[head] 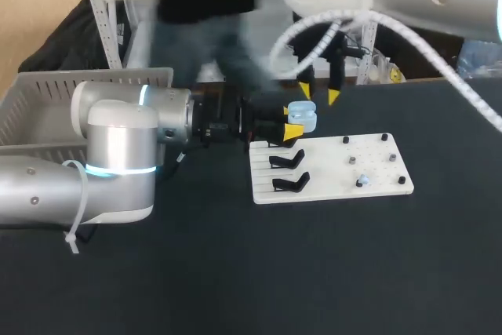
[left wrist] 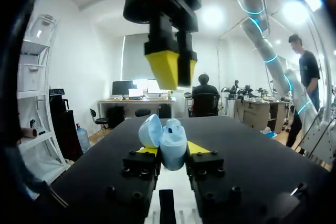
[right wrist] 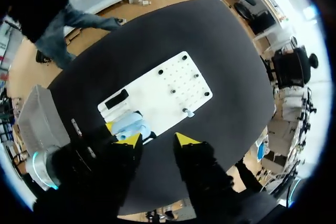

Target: Pick up each earbud case from the left stands, insert the matching earbuds, close the lid, and place the case in the box.

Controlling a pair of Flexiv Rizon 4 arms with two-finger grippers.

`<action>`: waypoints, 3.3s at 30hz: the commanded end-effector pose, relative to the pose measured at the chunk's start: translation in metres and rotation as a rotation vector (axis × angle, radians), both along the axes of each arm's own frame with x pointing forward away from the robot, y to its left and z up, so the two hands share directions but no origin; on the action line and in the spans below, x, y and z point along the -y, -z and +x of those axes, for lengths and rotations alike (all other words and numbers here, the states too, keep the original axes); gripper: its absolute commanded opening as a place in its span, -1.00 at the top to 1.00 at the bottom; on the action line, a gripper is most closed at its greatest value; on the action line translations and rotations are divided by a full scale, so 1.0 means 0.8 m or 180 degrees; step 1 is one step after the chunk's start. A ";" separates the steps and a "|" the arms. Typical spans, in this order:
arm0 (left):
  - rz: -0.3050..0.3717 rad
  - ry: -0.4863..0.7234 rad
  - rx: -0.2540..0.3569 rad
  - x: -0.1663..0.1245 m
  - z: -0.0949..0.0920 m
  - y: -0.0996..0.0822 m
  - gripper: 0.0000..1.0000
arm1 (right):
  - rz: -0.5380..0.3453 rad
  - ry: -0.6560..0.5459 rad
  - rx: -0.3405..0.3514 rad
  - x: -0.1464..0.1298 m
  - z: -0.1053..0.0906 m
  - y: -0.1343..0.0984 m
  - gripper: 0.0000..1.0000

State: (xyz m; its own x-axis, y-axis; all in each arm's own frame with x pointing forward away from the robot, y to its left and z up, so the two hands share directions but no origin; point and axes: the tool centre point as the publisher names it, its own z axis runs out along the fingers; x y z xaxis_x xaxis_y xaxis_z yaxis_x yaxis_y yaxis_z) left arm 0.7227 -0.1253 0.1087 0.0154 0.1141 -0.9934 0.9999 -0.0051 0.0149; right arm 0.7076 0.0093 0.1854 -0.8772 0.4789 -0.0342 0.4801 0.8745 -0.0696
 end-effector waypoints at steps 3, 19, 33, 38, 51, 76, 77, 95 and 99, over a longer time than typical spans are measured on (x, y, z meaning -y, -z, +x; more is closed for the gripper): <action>-0.0003 -0.0025 0.0009 0.000 -0.003 0.000 1.00 | 0.0590 -0.0295 0.0815 0.061 -0.063 0.014 0.19; -0.0003 -0.0025 0.0009 0.000 -0.003 0.000 1.00 | 0.0887 -0.0110 0.1080 0.096 -0.088 0.066 0.12; -0.0003 -0.0025 0.0009 0.000 -0.003 0.000 1.00 | 0.1021 -0.0366 0.1007 0.085 -0.081 0.113 0.07; -0.0003 -0.0025 0.0009 0.000 -0.003 0.000 1.00 | 0.0945 -0.0448 0.1006 0.084 -0.079 0.132 0.04; -0.0003 -0.0025 0.0009 0.000 -0.003 0.000 1.00 | 0.0777 -0.0480 0.0920 0.102 -0.068 0.171 0.09; -0.0003 -0.0025 0.0009 0.000 -0.003 0.000 1.00 | 0.0857 -0.0563 0.0864 0.099 -0.060 0.189 0.25; -0.0003 -0.0025 0.0009 0.000 -0.003 0.000 1.00 | 0.0858 -0.0561 0.0864 0.099 -0.060 0.189 0.25; -0.0003 -0.0025 0.0009 0.000 -0.003 0.000 1.00 | 0.0866 -0.0527 0.0859 0.099 -0.058 0.194 0.33; -0.0003 -0.0025 0.0009 0.000 -0.003 0.000 1.00 | 0.0859 -0.0518 0.0856 0.100 -0.058 0.195 0.35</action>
State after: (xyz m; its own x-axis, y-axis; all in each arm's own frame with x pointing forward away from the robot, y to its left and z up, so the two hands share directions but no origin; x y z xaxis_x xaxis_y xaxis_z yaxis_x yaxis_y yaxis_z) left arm 0.7226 -0.1253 0.1087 0.0155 0.1141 -0.9933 0.9999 -0.0051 0.0150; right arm 0.6611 -0.0706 0.0306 -0.9198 0.3572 -0.1626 0.3041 0.9105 0.2802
